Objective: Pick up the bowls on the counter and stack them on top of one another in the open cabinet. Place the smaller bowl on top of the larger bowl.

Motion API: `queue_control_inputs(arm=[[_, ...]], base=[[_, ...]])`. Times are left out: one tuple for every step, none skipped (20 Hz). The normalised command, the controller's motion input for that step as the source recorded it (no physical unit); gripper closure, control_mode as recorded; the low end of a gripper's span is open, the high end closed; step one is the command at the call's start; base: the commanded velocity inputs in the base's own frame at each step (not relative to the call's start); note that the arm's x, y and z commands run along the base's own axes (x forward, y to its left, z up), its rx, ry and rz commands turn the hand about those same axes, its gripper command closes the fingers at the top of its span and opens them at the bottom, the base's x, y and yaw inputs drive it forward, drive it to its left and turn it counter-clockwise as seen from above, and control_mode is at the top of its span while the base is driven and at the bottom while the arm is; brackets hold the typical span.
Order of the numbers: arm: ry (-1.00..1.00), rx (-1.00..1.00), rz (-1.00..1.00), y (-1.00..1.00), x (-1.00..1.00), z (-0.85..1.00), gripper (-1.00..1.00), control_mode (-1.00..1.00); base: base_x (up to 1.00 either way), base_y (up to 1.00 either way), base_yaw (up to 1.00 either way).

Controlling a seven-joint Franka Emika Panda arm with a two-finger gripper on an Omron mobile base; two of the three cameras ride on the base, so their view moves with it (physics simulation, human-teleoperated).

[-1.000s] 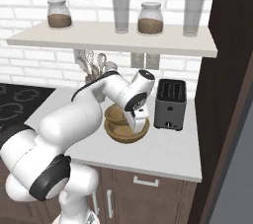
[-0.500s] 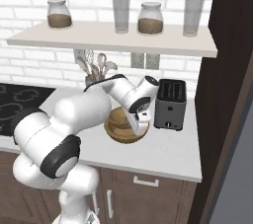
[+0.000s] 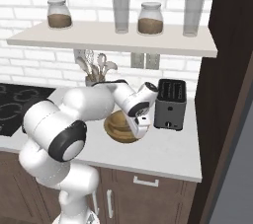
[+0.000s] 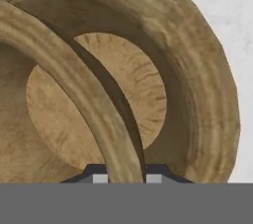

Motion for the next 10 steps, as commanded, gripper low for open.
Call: queue_control_inputs(arm=[[0.0,0.0,0.0,0.0,0.14,-0.23,1.0,-1.0],[0.0,0.0,0.0,0.0,0.11,-0.21,1.0,-1.0],[0.0,0.0,0.0,0.0,0.09,-0.17,1.0,-1.0],[0.0,0.0,0.0,0.0,0.09,-0.14,1.0,-1.0],[0.0,0.0,0.0,0.0,0.08,-0.09,1.0,-1.0],[0.0,0.0,0.0,0.0,0.09,-0.13,1.0,-1.0],[-0.04,0.0,0.0,0.0,0.06,-0.09,1.0,-1.0],[-0.01,0.0,0.0,0.0,0.01,-0.01,1.0,-1.0],[0.0,0.0,0.0,0.0,0.0,0.0,1.0,-1.0],[0.0,0.0,0.0,0.0,0.0,0.0,-1.0,-1.0]], base=[[0.0,0.0,0.0],[0.0,0.0,0.0],[0.0,0.0,0.0],[0.0,0.0,0.0],[0.0,0.0,0.0],[0.0,0.0,0.0],[0.0,0.0,0.0],[0.0,0.0,0.0],[0.0,0.0,0.0],[0.0,0.0,0.0]])
